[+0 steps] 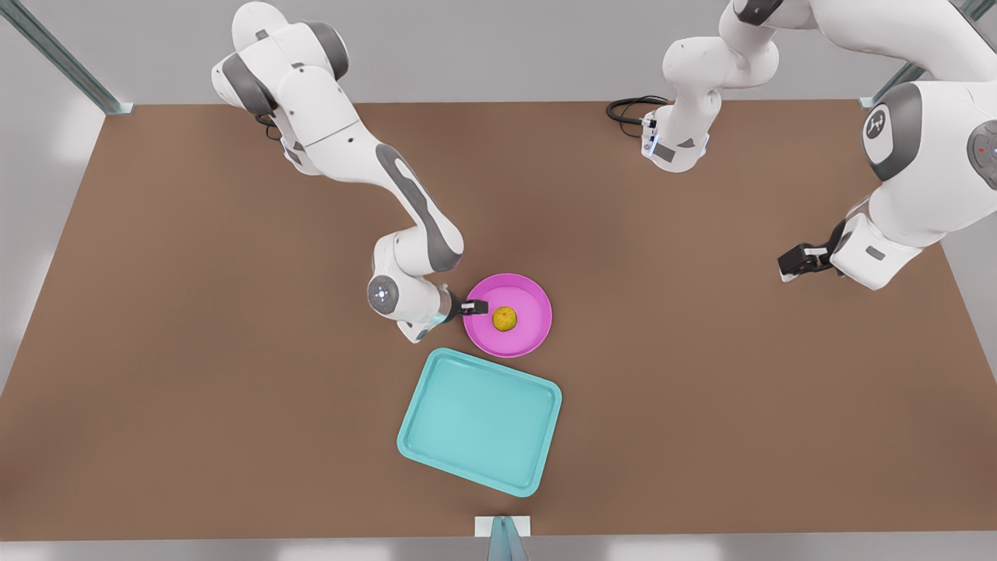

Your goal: Place the orange on the plate with the left arm and the plate on the tray with the right arm

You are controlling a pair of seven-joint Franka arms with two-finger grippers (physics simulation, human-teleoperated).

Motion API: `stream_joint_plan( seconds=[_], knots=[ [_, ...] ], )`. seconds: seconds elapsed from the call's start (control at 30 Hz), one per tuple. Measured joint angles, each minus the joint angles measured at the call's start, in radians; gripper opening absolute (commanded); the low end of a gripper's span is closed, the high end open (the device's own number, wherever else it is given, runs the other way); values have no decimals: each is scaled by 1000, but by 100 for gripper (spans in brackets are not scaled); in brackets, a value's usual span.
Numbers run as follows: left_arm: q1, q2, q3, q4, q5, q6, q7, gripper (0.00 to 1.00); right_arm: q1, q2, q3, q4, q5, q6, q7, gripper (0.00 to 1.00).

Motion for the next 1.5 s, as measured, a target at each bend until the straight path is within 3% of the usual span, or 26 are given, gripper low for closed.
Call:
stream_joint_plan(
  seconds=[0.47, 0.5, 0.67, 1.03, 1.5],
  knots=[
    [0, -1, 0, -2, 0, -8, 50, 100, -22, 60, -6, 15, -5, -46, -31, 100],
    [0, -1, 0, -2, 0, -9, 52, 100, -22, 64, -6, 17, -5, -48, -37, 87],
    [1, 2, 0, -2, 0, -11, 62, 100, -22, 73, -6, 20, -6, -55, -64, 57],
    [2, 2, 0, -2, 0, -12, 72, 100, -17, 73, -6, 28, -4, -60, -103, 21],
    [0, 1, 13, 6, 0, -9, 78, 100, -20, 60, -2, 53, 5, -87, -137, 21]
  ],
)
